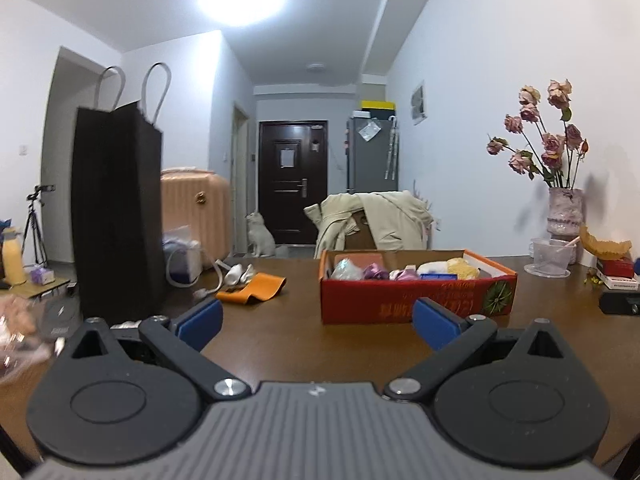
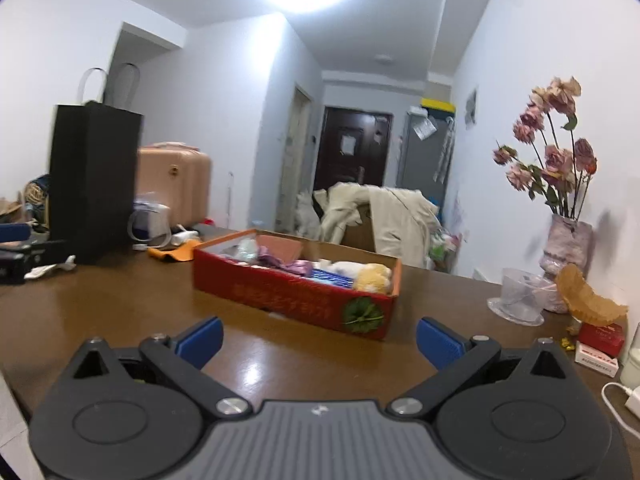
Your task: Organize soft objects
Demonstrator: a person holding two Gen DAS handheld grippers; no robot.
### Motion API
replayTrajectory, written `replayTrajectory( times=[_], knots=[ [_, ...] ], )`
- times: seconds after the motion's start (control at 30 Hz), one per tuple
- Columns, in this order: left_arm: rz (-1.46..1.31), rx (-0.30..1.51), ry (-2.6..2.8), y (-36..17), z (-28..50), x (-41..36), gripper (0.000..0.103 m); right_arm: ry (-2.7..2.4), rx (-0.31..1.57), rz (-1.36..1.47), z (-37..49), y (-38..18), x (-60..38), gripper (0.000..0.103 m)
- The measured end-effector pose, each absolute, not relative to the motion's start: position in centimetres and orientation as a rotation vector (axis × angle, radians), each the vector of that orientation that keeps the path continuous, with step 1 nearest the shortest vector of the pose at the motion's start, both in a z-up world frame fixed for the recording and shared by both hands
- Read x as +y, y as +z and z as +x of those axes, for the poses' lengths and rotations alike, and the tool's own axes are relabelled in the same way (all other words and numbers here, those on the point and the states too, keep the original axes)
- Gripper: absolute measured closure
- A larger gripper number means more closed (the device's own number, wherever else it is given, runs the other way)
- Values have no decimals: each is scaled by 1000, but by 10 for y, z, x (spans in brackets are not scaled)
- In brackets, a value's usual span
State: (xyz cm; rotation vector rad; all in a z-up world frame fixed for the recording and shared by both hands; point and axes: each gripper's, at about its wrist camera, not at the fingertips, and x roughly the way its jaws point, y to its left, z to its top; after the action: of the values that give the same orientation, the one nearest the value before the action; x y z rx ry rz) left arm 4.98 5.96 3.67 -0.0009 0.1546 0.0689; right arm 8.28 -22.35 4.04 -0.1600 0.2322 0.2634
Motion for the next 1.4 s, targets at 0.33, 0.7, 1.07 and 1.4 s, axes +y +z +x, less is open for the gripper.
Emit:
replayTrajectory(
  times=[0.33, 0.7, 1.07, 1.4],
  knots=[
    [3, 166, 51, 28, 43, 65, 0, 267, 241, -39, 68, 18, -215, 0],
    [18, 167, 32, 30, 43, 61, 0, 236, 215, -8, 68, 19, -222, 0],
    [23, 160, 31, 31, 43, 62, 0, 237, 222, -7, 68, 18, -222, 0],
    [27, 158, 25, 33, 42, 61, 0, 237, 225, -4, 70, 17, -221, 0]
  ],
)
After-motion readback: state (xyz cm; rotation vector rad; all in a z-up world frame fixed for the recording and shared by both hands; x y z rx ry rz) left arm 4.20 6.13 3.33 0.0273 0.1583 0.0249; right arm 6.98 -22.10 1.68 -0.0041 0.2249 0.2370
